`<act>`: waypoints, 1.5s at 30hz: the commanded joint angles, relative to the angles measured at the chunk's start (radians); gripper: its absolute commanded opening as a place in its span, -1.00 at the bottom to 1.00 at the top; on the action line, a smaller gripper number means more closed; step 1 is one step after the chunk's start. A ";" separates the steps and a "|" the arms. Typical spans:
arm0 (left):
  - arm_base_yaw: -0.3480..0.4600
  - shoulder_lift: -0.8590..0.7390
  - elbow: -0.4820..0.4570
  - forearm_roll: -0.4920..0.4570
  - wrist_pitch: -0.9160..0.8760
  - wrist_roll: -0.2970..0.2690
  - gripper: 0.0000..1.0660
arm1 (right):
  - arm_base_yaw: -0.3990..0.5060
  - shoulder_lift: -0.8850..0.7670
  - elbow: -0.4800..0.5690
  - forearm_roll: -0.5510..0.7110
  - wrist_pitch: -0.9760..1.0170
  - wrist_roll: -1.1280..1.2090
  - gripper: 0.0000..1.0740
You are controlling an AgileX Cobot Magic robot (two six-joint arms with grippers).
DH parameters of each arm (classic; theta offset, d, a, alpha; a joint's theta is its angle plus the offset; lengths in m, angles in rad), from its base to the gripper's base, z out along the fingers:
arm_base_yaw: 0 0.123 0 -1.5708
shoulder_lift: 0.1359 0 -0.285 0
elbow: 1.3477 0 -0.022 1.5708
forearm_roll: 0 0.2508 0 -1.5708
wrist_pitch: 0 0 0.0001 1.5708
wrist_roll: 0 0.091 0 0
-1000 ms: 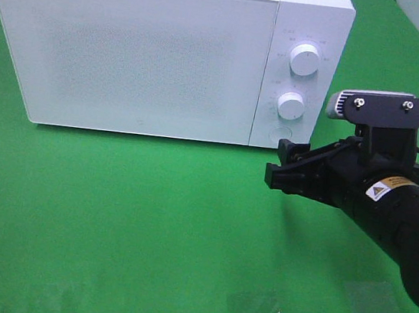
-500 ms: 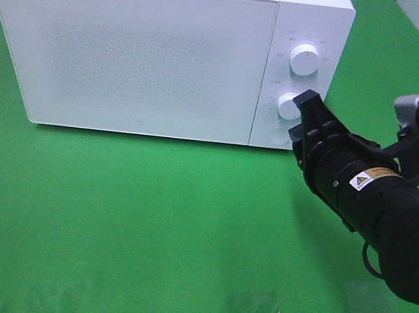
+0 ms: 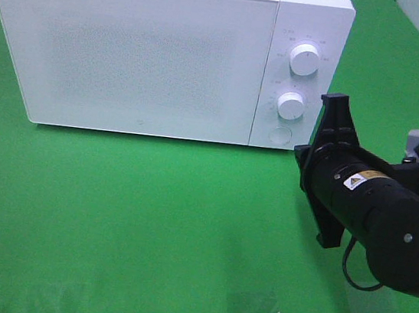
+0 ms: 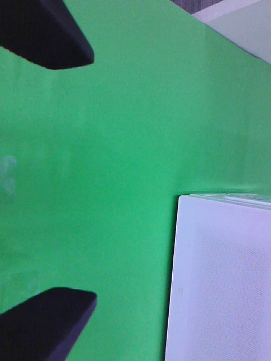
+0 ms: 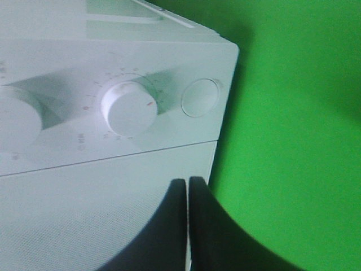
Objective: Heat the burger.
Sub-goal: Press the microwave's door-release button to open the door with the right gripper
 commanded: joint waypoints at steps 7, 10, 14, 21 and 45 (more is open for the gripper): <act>0.002 -0.004 0.001 -0.001 -0.001 0.000 0.89 | -0.036 0.099 -0.107 -0.017 0.072 0.121 -1.00; 0.002 -0.004 0.001 -0.001 -0.001 0.000 0.89 | -0.057 0.111 -0.129 -0.023 0.082 0.114 -1.00; 0.002 -0.004 0.001 -0.001 -0.001 0.000 0.89 | -0.104 0.160 -0.188 -0.059 0.088 0.114 -1.00; 0.002 -0.004 0.001 -0.001 -0.001 0.000 0.89 | -0.142 0.194 -0.233 -0.064 0.112 0.114 -1.00; 0.002 -0.004 0.001 -0.001 -0.001 0.000 0.89 | -0.194 0.332 -0.347 -0.063 0.104 0.103 -1.00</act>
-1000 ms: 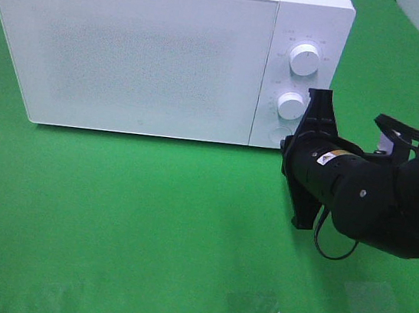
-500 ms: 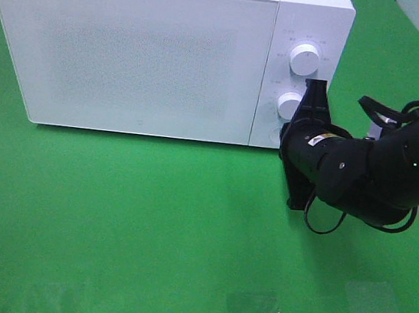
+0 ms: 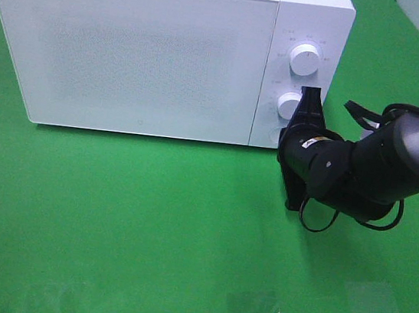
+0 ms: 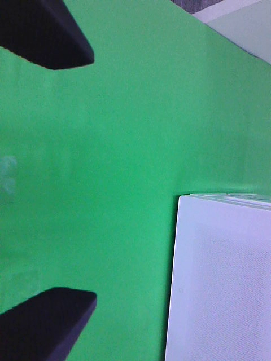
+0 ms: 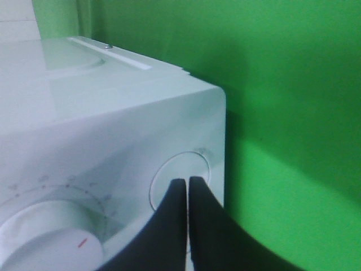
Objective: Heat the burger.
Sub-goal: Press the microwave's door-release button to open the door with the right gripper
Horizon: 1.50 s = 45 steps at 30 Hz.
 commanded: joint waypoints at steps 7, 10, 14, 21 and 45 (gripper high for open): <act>0.002 -0.004 0.001 -0.001 -0.001 0.000 0.89 | -0.016 0.006 -0.015 -0.012 -0.021 -0.004 -1.00; 0.002 -0.004 0.001 -0.001 -0.001 0.000 0.89 | -0.016 0.021 -0.032 -0.027 -0.017 -0.003 -1.00; 0.002 -0.004 0.001 -0.001 -0.001 0.000 0.89 | -0.017 0.028 -0.042 -0.031 -0.031 -0.003 -1.00; 0.002 -0.004 0.001 0.000 -0.001 0.000 0.89 | -0.040 0.034 -0.042 -0.032 -0.035 -0.004 -1.00; 0.002 -0.004 0.001 0.001 -0.001 0.000 0.89 | -0.037 0.024 -0.077 -0.087 -0.136 0.029 -1.00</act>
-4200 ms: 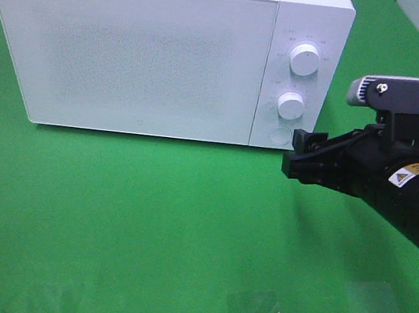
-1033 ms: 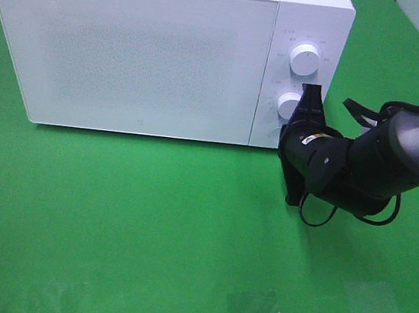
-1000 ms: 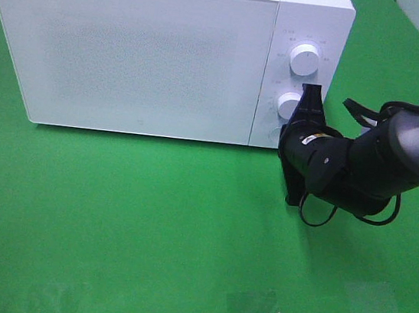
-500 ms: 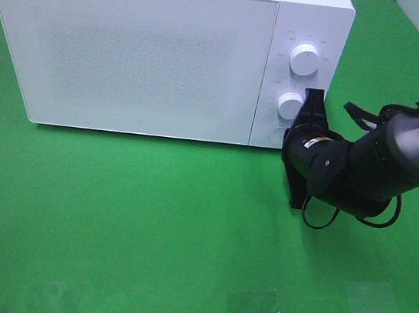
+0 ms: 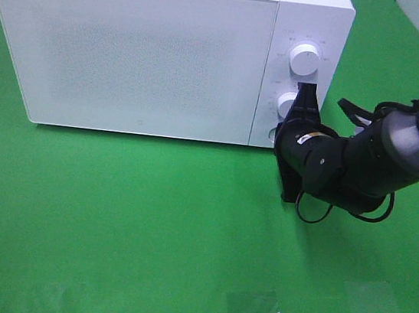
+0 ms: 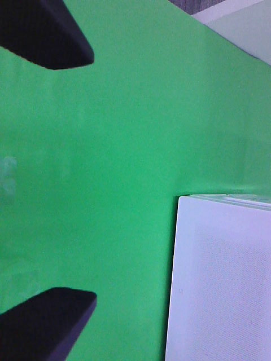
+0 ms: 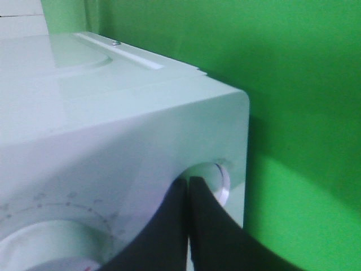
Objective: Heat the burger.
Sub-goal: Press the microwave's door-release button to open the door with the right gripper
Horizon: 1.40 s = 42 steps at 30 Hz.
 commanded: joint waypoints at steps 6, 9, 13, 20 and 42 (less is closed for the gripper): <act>0.002 -0.004 0.001 -0.002 -0.001 0.000 0.89 | -0.011 -0.025 -0.021 -0.009 -0.168 0.000 -1.00; 0.002 -0.004 0.001 -0.002 -0.001 0.000 0.89 | -0.010 -0.025 -0.021 -0.013 -0.190 0.014 -1.00; 0.002 -0.004 0.001 -0.002 -0.001 0.000 0.89 | -0.005 -0.025 -0.025 -0.021 -0.211 0.025 -1.00; 0.002 -0.004 0.001 -0.002 -0.001 0.000 0.89 | 0.014 -0.025 -0.025 -0.020 -0.243 0.032 -1.00; 0.002 -0.004 0.001 -0.002 -0.001 0.000 0.89 | 0.011 0.071 -0.192 -0.017 -0.443 0.007 -1.00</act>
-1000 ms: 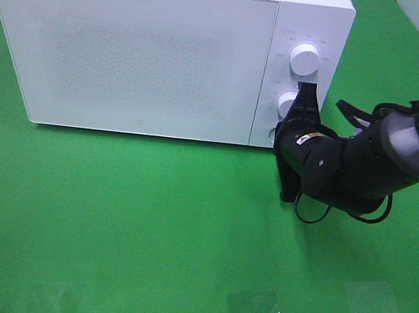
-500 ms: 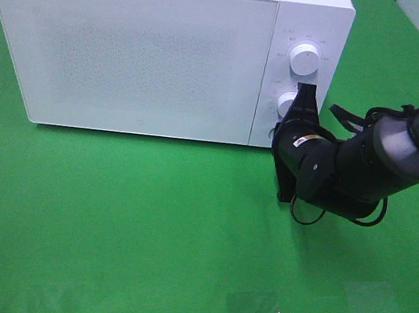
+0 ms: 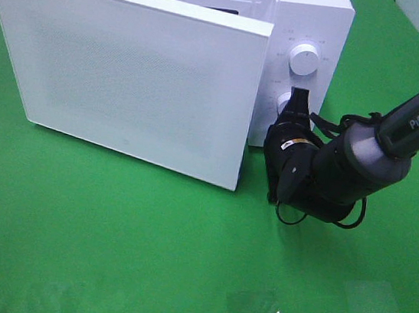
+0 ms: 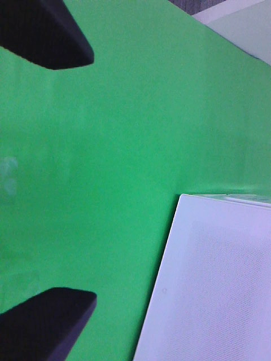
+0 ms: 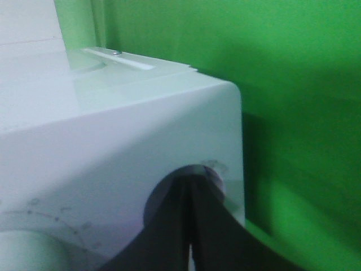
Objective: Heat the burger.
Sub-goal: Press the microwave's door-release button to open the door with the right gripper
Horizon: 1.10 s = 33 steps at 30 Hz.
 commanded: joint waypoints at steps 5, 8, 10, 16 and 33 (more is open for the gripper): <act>0.002 -0.004 0.001 -0.002 -0.001 0.000 0.89 | -0.036 -0.023 -0.118 -0.116 -0.334 -0.037 -1.00; 0.002 -0.004 0.001 -0.002 -0.001 0.000 0.89 | -0.036 -0.023 -0.118 -0.116 -0.334 -0.038 -1.00; 0.002 -0.004 0.001 -0.002 -0.001 0.000 0.89 | -0.036 -0.023 -0.118 -0.116 -0.333 -0.038 -1.00; 0.002 -0.004 0.001 -0.002 -0.001 0.000 0.89 | -0.032 -0.031 -0.106 -0.119 -0.288 -0.040 -1.00; 0.002 -0.004 0.001 -0.002 -0.001 0.000 0.88 | 0.025 -0.081 0.024 -0.112 -0.094 -0.004 -1.00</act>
